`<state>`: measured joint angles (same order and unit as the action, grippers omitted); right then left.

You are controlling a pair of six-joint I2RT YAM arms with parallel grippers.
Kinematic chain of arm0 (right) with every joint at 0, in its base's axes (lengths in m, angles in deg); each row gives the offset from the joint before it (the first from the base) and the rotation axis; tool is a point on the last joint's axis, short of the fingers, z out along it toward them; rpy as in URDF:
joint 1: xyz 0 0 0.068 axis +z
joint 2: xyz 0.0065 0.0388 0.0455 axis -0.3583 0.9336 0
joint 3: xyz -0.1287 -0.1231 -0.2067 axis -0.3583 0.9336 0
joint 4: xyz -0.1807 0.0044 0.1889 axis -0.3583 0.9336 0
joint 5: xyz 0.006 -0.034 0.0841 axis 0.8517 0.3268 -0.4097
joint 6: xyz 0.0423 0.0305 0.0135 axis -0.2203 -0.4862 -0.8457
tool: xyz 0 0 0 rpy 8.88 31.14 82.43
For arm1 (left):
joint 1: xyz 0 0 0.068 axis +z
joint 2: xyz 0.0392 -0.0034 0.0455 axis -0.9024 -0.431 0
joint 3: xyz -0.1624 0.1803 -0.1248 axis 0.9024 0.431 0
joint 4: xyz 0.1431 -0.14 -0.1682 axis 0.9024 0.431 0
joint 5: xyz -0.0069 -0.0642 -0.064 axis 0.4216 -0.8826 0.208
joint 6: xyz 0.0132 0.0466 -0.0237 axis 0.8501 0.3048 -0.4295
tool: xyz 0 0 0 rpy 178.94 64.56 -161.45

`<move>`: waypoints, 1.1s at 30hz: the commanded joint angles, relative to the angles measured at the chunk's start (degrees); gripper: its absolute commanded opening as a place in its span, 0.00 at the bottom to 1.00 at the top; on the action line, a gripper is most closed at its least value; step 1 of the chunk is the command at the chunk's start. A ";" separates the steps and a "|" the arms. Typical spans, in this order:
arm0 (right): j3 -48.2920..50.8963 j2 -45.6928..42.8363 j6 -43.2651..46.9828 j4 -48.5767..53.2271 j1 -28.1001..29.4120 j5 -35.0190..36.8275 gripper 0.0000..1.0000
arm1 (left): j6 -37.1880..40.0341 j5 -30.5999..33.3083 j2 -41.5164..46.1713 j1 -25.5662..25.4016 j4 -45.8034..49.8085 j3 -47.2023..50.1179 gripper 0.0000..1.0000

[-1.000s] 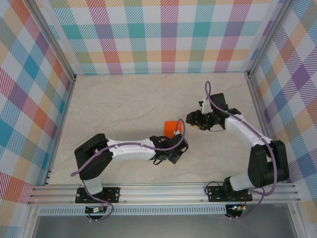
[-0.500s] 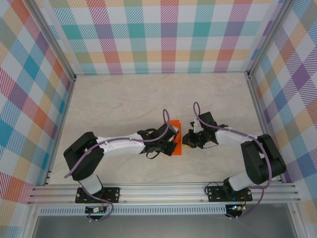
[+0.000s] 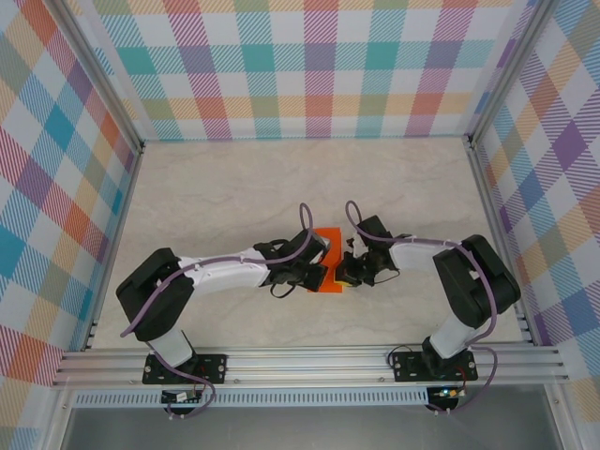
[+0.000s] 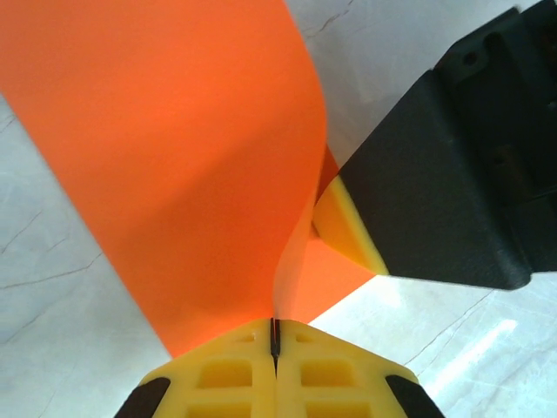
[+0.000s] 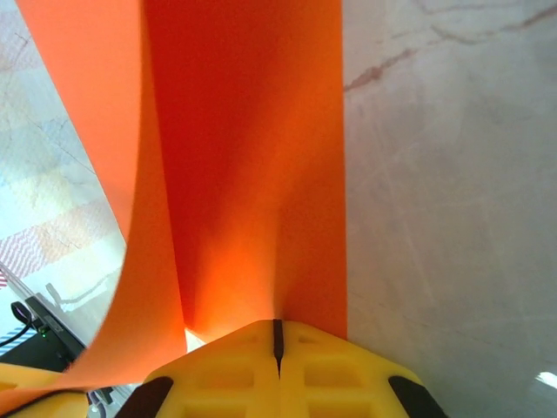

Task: Fold a paper plane with a square sheet of paper (fold left side to right side)
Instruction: Fold the triangle a second time at the center of the table.

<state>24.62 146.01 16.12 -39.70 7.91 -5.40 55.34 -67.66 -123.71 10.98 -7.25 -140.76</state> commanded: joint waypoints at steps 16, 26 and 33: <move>-1.03 3.34 3.24 6.45 1.42 6.05 0.04 | 5.02 -0.31 -3.16 4.49 4.97 -2.74 0.00; -1.63 3.24 3.56 7.58 1.94 6.77 0.04 | 5.86 1.15 -5.33 5.57 4.71 -4.24 0.00; -1.92 3.36 3.79 8.31 2.31 7.18 0.04 | 6.64 1.01 -6.52 6.81 5.08 -5.41 0.00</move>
<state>22.04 146.76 18.92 -35.54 9.36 -2.75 60.74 -67.31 -129.15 17.05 -3.53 -144.46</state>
